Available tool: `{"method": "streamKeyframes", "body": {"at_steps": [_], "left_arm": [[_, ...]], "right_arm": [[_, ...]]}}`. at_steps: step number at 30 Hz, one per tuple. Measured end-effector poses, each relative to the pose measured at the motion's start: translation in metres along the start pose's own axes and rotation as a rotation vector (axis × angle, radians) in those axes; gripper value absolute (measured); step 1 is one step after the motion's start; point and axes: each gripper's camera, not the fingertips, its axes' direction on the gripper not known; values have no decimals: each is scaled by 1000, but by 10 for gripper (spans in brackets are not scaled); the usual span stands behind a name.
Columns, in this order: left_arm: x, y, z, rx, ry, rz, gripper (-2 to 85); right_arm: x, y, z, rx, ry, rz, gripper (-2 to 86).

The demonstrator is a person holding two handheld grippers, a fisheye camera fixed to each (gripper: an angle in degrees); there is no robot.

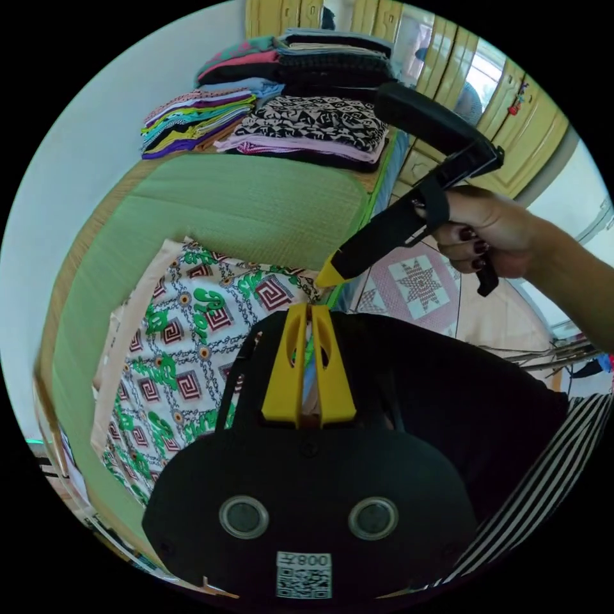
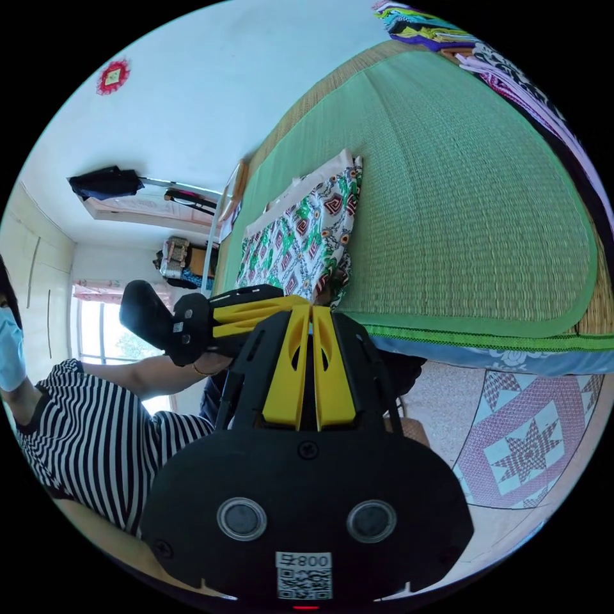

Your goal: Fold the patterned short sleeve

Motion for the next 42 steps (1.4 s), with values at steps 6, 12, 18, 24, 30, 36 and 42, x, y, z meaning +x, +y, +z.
{"method": "streamKeyframes", "body": {"at_steps": [6,12,18,24,30,36,42], "left_arm": [[-4,24,83,8,75,-75,11],[-9,38,160,4,84,-81,9],[-26,46,230,8,107,-99,8],[-53,50,292,21,139,-120,9],[-86,51,351,32,169,-133,9],[-122,44,405,34,185,-144,9],[-167,29,453,34,191,-148,9]], "right_arm": [[21,-4,15,5,-24,29,8],[33,-47,18,96,64,59,38],[24,-135,63,63,182,23,73],[30,-193,97,50,198,41,75],[43,-223,109,60,135,40,64],[50,-248,120,63,80,35,63],[51,-275,130,55,56,27,46]]}}
